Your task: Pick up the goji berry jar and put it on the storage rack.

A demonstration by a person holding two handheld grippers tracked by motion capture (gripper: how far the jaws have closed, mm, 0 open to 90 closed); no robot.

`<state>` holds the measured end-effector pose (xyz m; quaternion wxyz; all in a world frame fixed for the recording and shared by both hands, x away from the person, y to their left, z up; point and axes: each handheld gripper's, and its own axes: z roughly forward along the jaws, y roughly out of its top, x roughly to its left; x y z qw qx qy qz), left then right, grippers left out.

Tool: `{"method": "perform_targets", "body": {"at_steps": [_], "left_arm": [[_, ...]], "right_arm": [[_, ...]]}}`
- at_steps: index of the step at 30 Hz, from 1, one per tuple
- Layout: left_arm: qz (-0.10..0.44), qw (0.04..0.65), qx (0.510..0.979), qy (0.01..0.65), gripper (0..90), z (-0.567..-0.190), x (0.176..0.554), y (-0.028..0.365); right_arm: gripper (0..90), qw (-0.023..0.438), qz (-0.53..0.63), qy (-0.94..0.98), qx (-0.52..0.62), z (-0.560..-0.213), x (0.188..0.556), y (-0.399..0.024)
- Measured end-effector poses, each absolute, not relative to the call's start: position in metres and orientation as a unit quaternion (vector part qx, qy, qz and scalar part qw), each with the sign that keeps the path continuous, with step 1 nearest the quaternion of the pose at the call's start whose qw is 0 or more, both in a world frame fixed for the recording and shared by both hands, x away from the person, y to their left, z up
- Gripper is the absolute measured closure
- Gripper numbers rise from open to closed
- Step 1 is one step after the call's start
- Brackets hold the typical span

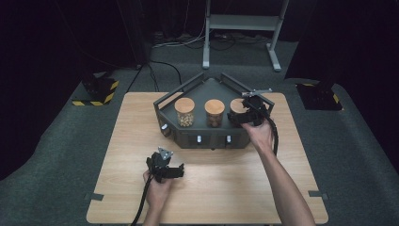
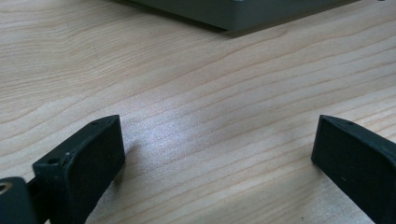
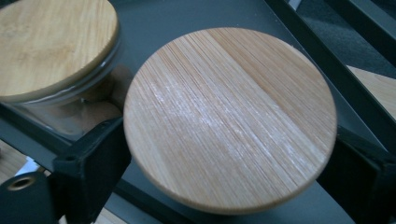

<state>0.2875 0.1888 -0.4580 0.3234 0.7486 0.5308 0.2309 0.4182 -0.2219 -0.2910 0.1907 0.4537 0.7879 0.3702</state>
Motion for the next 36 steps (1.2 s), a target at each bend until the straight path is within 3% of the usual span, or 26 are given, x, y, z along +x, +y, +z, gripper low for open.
{"method": "perform_targets", "body": {"at_steps": [12, 36], "left_arm": [[0.231, 0.323, 0.749, 0.531, 2.5, -0.458, 0.287, 0.189], [0.231, 0.323, 0.749, 0.531, 2.5, -0.458, 0.287, 0.189]], "right_arm": [[2.7, 0.187, 0.394, 0.782, 0.446, -0.287, 0.409, -0.229], [3.6, 0.181, 0.450, 0.754, 0.443, -0.285, 0.386, -0.263]]}}
